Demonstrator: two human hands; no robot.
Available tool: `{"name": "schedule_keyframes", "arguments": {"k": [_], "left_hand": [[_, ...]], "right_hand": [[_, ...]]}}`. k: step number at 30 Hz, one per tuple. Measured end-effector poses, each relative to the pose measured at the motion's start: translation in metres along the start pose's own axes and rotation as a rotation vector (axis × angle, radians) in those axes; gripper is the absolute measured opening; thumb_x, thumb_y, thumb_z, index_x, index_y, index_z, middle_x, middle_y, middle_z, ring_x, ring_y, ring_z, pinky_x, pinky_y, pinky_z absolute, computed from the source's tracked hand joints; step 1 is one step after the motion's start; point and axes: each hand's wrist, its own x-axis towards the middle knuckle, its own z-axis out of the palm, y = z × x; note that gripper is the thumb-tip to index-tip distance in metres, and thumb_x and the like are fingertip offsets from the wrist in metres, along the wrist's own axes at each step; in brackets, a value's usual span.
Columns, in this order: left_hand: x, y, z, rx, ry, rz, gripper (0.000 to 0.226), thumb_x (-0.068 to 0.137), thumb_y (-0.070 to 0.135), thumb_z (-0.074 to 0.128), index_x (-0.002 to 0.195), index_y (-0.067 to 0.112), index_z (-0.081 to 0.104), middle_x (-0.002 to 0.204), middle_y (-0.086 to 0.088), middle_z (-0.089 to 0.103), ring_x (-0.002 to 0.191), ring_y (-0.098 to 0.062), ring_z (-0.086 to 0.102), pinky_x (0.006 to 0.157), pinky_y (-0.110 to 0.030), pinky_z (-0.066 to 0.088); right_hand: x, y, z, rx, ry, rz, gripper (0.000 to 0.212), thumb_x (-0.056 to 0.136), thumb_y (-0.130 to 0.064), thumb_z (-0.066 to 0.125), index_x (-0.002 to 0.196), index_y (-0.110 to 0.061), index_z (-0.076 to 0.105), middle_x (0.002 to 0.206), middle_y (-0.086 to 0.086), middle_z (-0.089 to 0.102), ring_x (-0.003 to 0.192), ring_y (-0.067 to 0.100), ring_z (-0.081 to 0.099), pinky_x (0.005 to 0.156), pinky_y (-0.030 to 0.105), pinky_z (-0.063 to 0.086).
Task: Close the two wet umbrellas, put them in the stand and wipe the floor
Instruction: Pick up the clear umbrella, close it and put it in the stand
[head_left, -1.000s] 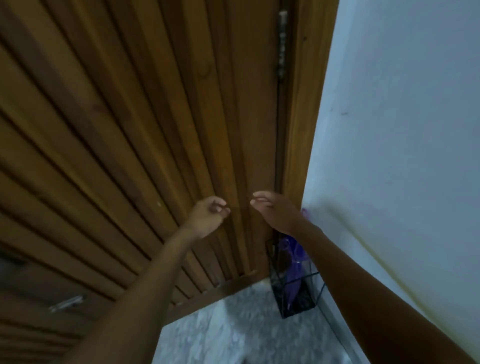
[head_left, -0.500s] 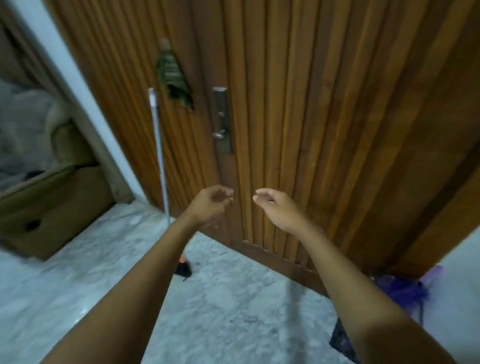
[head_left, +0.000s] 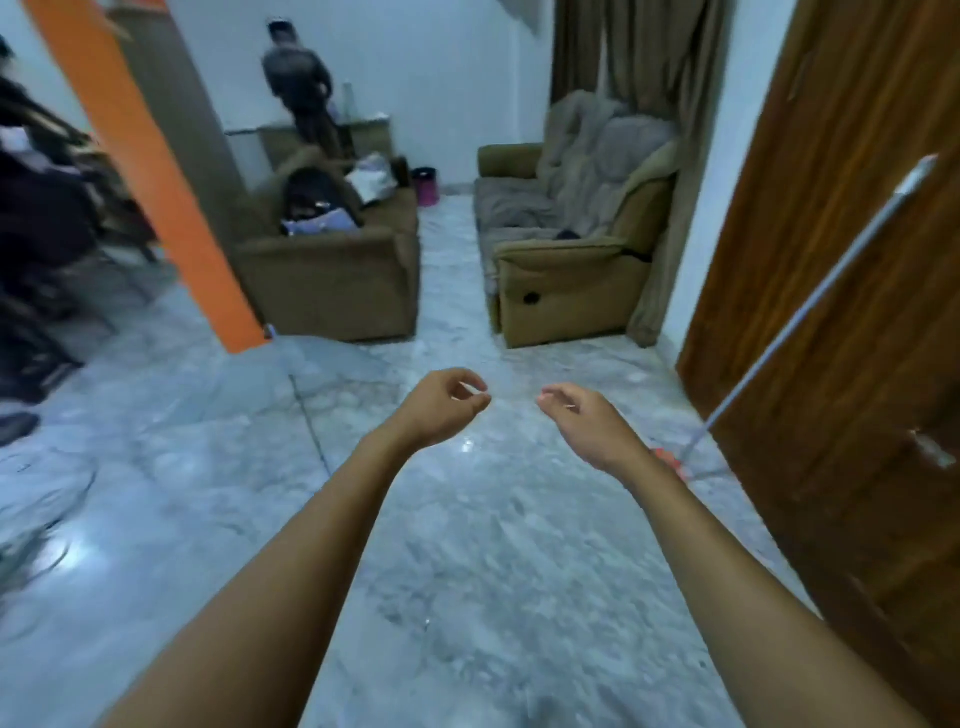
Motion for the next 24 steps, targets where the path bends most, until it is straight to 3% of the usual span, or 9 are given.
{"name": "schedule_keyframes", "arguments": {"k": [2, 5, 9, 12, 15, 20, 24], "left_hand": [[-0.031, -0.048, -0.052, 0.001, 0.083, -0.067, 0.011, 0.090, 0.031, 0.064, 0.099, 0.024, 0.065, 0.098, -0.004, 0.072, 0.083, -0.019, 0.070, 0.069, -0.026, 0.051], [-0.073, -0.103, -0.113, -0.004, 0.172, -0.146, 0.013, 0.091, 0.029, 0.062, 0.100, 0.021, 0.066, 0.097, -0.008, 0.072, 0.086, -0.024, 0.071, 0.073, -0.033, 0.054], [-0.118, -0.157, -0.171, -0.061, 0.282, -0.233, 0.017, 0.092, 0.024, 0.061, 0.104, 0.013, 0.066, 0.098, -0.016, 0.072, 0.087, -0.031, 0.070, 0.064, -0.026, 0.049], [-0.133, -0.187, -0.198, -0.080, 0.356, -0.261, 0.018, 0.092, 0.024, 0.062, 0.105, 0.013, 0.067, 0.090, -0.011, 0.072, 0.085, -0.029, 0.070, 0.065, -0.026, 0.048], [-0.134, -0.214, -0.218, -0.097, 0.414, -0.275, 0.021, 0.093, 0.025, 0.061, 0.108, 0.011, 0.065, 0.083, -0.005, 0.069, 0.077, -0.022, 0.067, 0.062, -0.023, 0.047], [-0.103, -0.257, -0.244, -0.134, 0.438, -0.316, 0.021, 0.091, 0.027, 0.062, 0.109, 0.016, 0.064, 0.091, -0.010, 0.071, 0.083, -0.025, 0.068, 0.061, -0.024, 0.046], [-0.048, -0.295, -0.266, -0.156, 0.417, -0.326, 0.022, 0.092, 0.027, 0.063, 0.111, 0.017, 0.062, 0.091, -0.006, 0.070, 0.076, -0.018, 0.065, 0.059, -0.021, 0.045]], "right_hand": [[0.004, -0.033, 0.065, 0.003, -0.093, -0.047, 0.035, 0.097, -0.038, 0.055, 0.127, -0.019, 0.061, 0.119, -0.005, 0.062, 0.106, 0.009, 0.057, 0.078, 0.022, 0.044], [0.007, -0.069, 0.143, 0.000, -0.198, -0.097, 0.038, 0.097, -0.041, 0.053, 0.128, -0.020, 0.061, 0.124, -0.004, 0.062, 0.114, 0.013, 0.057, 0.088, 0.027, 0.044], [0.008, -0.111, 0.226, -0.013, -0.329, -0.152, 0.040, 0.097, -0.044, 0.052, 0.130, -0.021, 0.059, 0.131, -0.001, 0.060, 0.118, 0.016, 0.057, 0.093, 0.030, 0.044], [0.015, -0.133, 0.267, -0.057, -0.368, -0.194, 0.040, 0.098, -0.042, 0.052, 0.130, -0.019, 0.059, 0.132, 0.000, 0.061, 0.116, 0.013, 0.057, 0.091, 0.027, 0.043], [0.031, -0.150, 0.299, -0.104, -0.403, -0.229, 0.039, 0.099, -0.039, 0.051, 0.130, -0.017, 0.059, 0.132, 0.001, 0.060, 0.111, 0.009, 0.054, 0.089, 0.025, 0.041], [0.080, -0.163, 0.347, -0.143, -0.423, -0.235, 0.037, 0.099, -0.039, 0.050, 0.128, -0.019, 0.059, 0.131, 0.001, 0.061, 0.107, 0.008, 0.053, 0.088, 0.025, 0.042], [0.141, -0.160, 0.382, -0.135, -0.425, -0.206, 0.039, 0.099, -0.040, 0.051, 0.130, -0.017, 0.058, 0.131, 0.000, 0.060, 0.107, 0.008, 0.054, 0.090, 0.026, 0.042]]}}
